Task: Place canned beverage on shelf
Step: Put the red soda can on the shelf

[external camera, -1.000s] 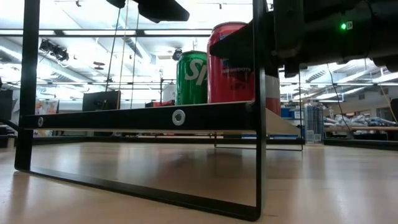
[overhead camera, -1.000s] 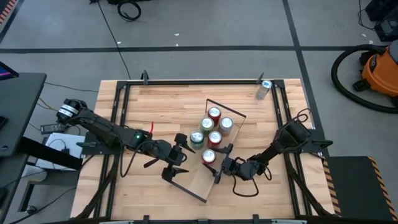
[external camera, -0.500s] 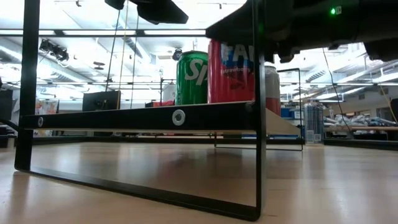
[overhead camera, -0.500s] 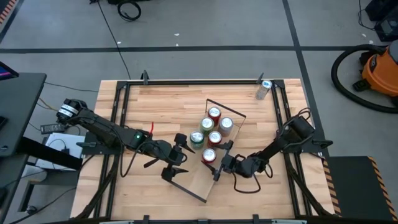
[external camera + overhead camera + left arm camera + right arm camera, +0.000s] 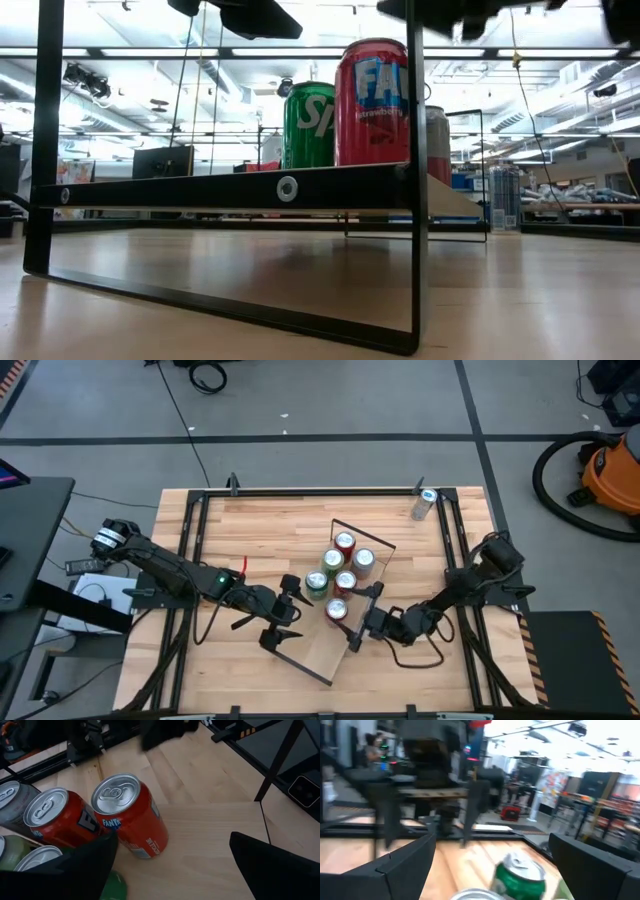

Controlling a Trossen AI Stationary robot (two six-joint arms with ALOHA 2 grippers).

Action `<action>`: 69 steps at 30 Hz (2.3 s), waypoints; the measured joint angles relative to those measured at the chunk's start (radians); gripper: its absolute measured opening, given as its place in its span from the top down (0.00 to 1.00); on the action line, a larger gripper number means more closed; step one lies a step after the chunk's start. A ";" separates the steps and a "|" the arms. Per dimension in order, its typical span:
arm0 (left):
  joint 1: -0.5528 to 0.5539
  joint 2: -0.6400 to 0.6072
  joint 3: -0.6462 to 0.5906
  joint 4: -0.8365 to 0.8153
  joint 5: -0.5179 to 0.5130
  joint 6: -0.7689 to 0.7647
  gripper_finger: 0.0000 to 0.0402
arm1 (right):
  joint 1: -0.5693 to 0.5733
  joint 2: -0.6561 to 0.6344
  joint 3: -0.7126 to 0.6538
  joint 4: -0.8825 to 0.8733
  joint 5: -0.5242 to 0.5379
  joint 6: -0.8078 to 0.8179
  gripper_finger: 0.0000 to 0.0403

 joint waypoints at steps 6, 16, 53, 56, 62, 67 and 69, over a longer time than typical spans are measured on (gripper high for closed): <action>0.002 0.000 0.000 -0.001 0.000 0.000 0.01 | 0.100 -0.043 0.000 -0.173 0.010 0.026 0.02; 0.003 0.000 0.000 0.017 -0.027 0.008 0.01 | 0.165 -0.045 0.000 -0.486 -0.114 0.466 0.02; 0.004 0.000 0.000 0.045 -0.069 0.029 0.01 | -0.065 -0.044 0.000 -0.823 -0.447 0.763 0.09; 0.002 0.000 0.000 0.045 -0.069 0.032 0.01 | -0.076 -0.044 0.000 -0.824 -0.446 0.762 0.09; 0.002 -0.003 0.000 0.042 -0.069 0.030 0.01 | -0.082 -0.047 0.000 -0.826 -0.455 0.743 0.09; 0.001 -0.056 0.000 0.032 -0.094 0.007 0.01 | -0.081 -0.123 0.000 -0.854 -0.534 0.753 0.09; 0.000 -0.082 0.000 0.028 -0.123 0.002 0.01 | -0.081 -0.170 0.000 -0.930 -0.547 0.778 0.09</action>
